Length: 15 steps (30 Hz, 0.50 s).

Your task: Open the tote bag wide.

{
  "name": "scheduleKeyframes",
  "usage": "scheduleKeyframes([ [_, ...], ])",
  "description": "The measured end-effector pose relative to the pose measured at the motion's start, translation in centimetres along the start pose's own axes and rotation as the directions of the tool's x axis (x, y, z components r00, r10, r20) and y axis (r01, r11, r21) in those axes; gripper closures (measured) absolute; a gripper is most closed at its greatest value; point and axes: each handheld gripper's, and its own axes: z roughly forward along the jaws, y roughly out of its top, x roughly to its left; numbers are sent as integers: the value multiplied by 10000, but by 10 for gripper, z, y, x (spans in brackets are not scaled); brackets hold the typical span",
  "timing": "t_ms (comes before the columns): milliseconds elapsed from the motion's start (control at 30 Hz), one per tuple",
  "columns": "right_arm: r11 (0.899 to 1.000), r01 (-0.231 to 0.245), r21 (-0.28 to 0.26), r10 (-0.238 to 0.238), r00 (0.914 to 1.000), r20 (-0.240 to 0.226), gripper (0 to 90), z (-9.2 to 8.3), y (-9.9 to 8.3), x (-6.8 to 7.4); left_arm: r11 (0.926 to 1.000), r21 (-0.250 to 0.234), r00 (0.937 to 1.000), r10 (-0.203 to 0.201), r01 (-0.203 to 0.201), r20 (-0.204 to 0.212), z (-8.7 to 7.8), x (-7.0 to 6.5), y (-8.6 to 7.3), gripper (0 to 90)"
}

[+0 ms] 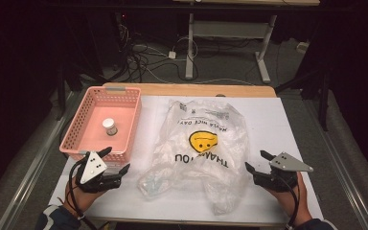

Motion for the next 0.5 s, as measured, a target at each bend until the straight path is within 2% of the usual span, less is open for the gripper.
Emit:
scheduleKeyframes([
  [100, 10000, -46, -18, 46, 9999, 101, 323, 2, 1, -5, 9999, 21, 9999, 117, -117, 19, 0, -1, 0, 197],
  [167, 9999, -111, -115, 113, 9998, 155, 333, 3, 2, -9, 9994, -7, 9994, 350, -350, -47, 0, -1, 1, 197],
  [300, 9992, -374, -151, 380, 9986, 361, 333, 8, 6, -20, 9993, 10, 9993, 385, -385, -11, 0, -2, 0, 197],
  [367, 9993, -358, -148, 364, 9982, 481, 333, 11, 11, -25, 9987, 137, 9988, 494, -494, -21, -1, -3, -2, 196],
  [500, 9985, -417, -357, 437, 9975, 555, 333, 19, 26, -37, 9988, 128, 9989, 469, -468, -65, -2, -4, -3, 196],
])
